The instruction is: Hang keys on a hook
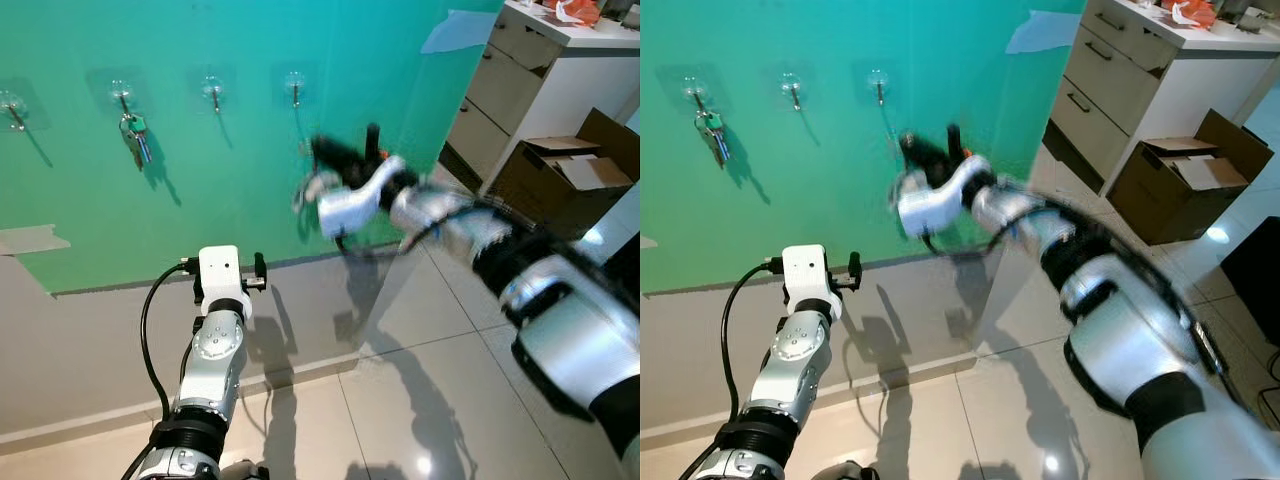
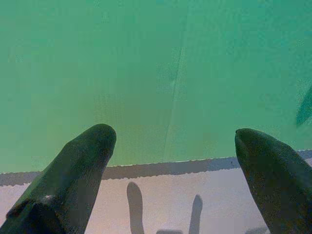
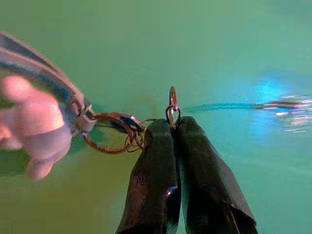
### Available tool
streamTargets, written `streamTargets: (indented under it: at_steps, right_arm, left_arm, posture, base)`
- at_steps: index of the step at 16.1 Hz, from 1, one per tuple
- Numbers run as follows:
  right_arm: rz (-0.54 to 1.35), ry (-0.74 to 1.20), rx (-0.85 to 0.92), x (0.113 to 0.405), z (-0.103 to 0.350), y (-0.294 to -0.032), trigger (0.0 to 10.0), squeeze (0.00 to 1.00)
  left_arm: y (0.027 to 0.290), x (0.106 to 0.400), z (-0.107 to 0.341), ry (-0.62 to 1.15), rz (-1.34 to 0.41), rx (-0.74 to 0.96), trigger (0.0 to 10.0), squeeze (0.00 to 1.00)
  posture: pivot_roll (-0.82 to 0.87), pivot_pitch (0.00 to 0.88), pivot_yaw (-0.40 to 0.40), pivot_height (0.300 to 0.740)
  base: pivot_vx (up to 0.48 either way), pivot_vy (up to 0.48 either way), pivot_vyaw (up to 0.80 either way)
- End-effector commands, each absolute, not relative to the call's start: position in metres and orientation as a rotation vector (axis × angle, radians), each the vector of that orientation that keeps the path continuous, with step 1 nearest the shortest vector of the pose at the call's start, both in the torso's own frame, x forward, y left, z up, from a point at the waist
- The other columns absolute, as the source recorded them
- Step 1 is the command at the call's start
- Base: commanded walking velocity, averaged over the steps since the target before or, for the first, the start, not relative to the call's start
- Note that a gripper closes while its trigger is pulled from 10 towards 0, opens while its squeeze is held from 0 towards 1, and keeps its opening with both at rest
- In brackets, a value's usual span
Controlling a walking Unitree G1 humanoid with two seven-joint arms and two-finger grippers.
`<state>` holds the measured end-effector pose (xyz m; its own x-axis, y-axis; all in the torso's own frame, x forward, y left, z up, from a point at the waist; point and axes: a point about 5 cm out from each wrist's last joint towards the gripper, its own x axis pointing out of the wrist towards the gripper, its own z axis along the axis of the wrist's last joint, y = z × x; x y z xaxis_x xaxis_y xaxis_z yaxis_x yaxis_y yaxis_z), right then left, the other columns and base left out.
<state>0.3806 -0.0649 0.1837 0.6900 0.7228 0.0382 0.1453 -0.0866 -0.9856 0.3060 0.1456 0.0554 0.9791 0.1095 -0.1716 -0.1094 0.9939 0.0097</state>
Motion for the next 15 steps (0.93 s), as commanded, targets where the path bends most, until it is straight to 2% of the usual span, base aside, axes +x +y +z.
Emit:
streamTargets:
  at_steps: [1, 15]
  right_arm:
    - [0.551, -0.74, -1.627, 0.381, 0.187, -0.066, 10.0, 0.0]
    - [0.393, -0.938, -1.634, 0.385, 0.239, -0.066, 10.0, 0.0]
  left_arm:
    - [0.141, 0.306, 0.057, 0.172, 0.102, 0.01, 10.0, 0.0]
    - [0.139, 0.312, 0.06, 0.167, 0.083, 0.01, 10.0, 0.0]
  posture:
    - [-0.04, 0.0, -0.057, 0.74]
    - [-0.07, 0.0, -0.043, 0.74]
  base:
    - [0.0, 0.0, 0.0]
    - [0.0, 0.0, 0.0]
